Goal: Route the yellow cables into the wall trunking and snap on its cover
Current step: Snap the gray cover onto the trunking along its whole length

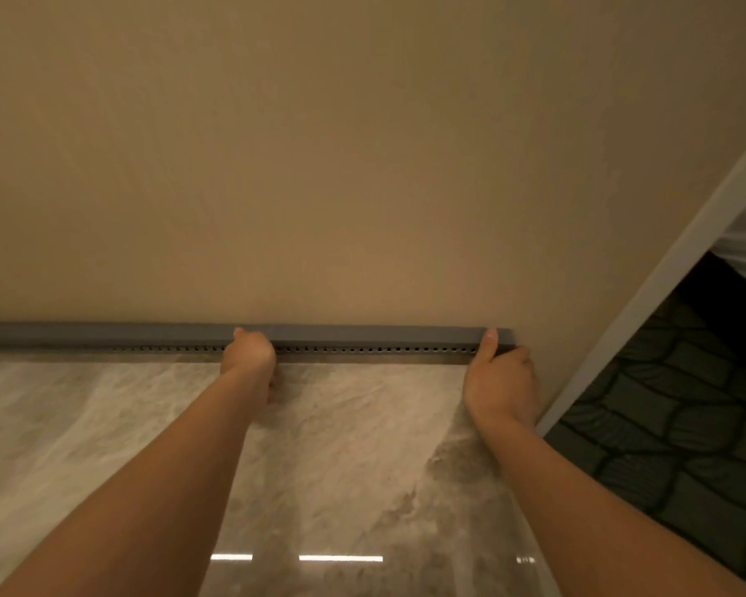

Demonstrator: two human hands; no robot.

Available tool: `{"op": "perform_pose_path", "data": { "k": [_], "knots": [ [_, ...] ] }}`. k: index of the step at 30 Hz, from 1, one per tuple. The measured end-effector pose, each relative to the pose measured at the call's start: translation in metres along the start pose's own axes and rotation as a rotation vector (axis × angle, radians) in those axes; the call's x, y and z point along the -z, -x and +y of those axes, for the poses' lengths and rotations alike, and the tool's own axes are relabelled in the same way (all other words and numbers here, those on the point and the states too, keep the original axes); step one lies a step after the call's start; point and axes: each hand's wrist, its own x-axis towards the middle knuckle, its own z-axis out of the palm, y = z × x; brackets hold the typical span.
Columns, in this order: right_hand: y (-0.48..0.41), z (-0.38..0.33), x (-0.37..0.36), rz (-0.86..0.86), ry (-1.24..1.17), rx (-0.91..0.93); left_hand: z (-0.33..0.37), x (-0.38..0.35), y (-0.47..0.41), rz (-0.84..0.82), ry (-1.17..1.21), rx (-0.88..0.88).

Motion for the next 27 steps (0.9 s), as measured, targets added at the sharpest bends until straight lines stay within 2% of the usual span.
{"op": "perform_pose_path", "data": {
  "k": [3,7,10,12,17,22,27],
  "knots": [
    [0.001,-0.001,-0.002,0.01,0.049,0.023,-0.004,-0.002,0.0,0.046,-0.038,-0.008],
    [-0.002,-0.002,-0.005,0.036,0.057,0.029,-0.007,-0.006,0.004,0.077,0.057,0.061],
    [-0.004,0.0,-0.009,0.047,0.081,0.037,-0.016,-0.019,0.011,0.134,0.062,-0.006],
    [-0.002,0.001,-0.01,0.062,0.117,0.061,-0.021,-0.033,0.027,0.076,0.106,-0.046],
    [-0.002,0.002,-0.011,0.086,0.176,0.078,-0.028,-0.078,0.063,-0.273,0.199,-0.044],
    [0.0,0.003,-0.012,0.093,0.218,0.122,-0.027,-0.093,0.072,-0.206,0.234,-0.092],
    [0.001,0.004,-0.013,0.107,0.19,0.141,-0.028,-0.092,0.073,-0.216,0.255,-0.104]
  ]
}}
